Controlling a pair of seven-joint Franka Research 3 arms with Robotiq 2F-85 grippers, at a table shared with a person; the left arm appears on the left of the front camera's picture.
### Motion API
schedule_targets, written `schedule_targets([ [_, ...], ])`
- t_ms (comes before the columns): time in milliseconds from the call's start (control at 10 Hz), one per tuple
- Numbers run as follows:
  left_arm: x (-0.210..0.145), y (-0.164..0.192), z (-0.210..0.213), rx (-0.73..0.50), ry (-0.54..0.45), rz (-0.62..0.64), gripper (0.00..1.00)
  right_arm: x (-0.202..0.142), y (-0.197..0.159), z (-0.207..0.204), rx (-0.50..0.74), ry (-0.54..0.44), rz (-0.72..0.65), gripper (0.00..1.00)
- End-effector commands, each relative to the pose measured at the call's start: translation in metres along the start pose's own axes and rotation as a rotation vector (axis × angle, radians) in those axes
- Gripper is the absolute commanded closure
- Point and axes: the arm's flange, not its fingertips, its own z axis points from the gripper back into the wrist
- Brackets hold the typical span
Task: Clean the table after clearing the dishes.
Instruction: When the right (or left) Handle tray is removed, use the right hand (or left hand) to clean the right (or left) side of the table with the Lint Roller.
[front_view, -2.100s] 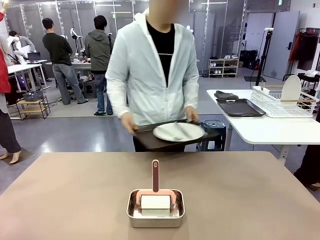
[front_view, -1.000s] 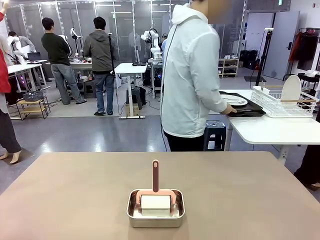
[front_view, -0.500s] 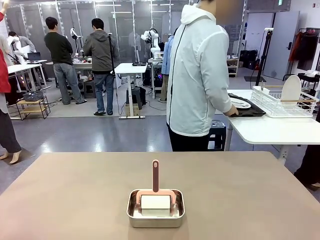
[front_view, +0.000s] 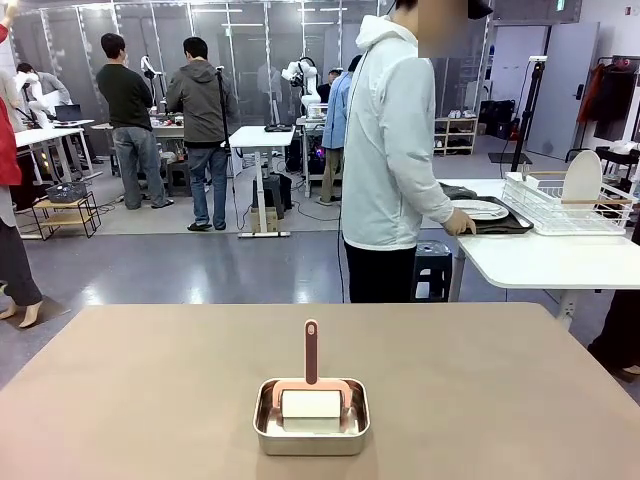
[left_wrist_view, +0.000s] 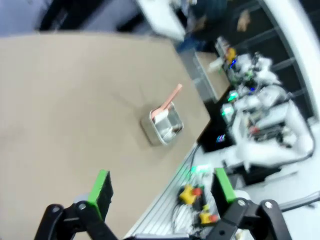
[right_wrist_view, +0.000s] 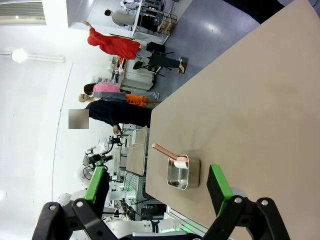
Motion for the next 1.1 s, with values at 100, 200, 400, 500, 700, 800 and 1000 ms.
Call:
schedule_targets([
  [100,0.081,-0.058,-0.07,0.183,0.284,-0.315,0.0,0.0,0.002,0.0,0.007,0.003,0.002,0.0],
  [200,0.101,-0.078,-0.104,0.218,0.408,-0.403,0.0,0.0,0.002,0.0,0.007,0.003,0.002,0.0],
  [400,0.117,-0.111,-0.186,0.274,0.59,-0.55,0.0,0.0,0.002,0.0,0.007,0.003,0.002,0.0],
  [500,0.118,-0.121,-0.235,0.304,0.691,-0.636,0.0,0.0,0.002,0.0,0.007,0.003,0.002,0.0],
  [700,0.114,-0.124,-0.299,0.29,0.785,-0.723,0.0,0.0,0.002,0.0,0.007,0.003,0.002,0.0],
  [800,0.107,-0.119,-0.319,0.317,0.825,-0.75,0.0,0.0,0.002,0.0,0.007,0.003,0.002,0.0],
  [1000,0.106,-0.13,-0.321,0.274,0.815,-0.738,0.0,0.0,0.002,0.0,0.007,0.003,0.002,0.0],
])
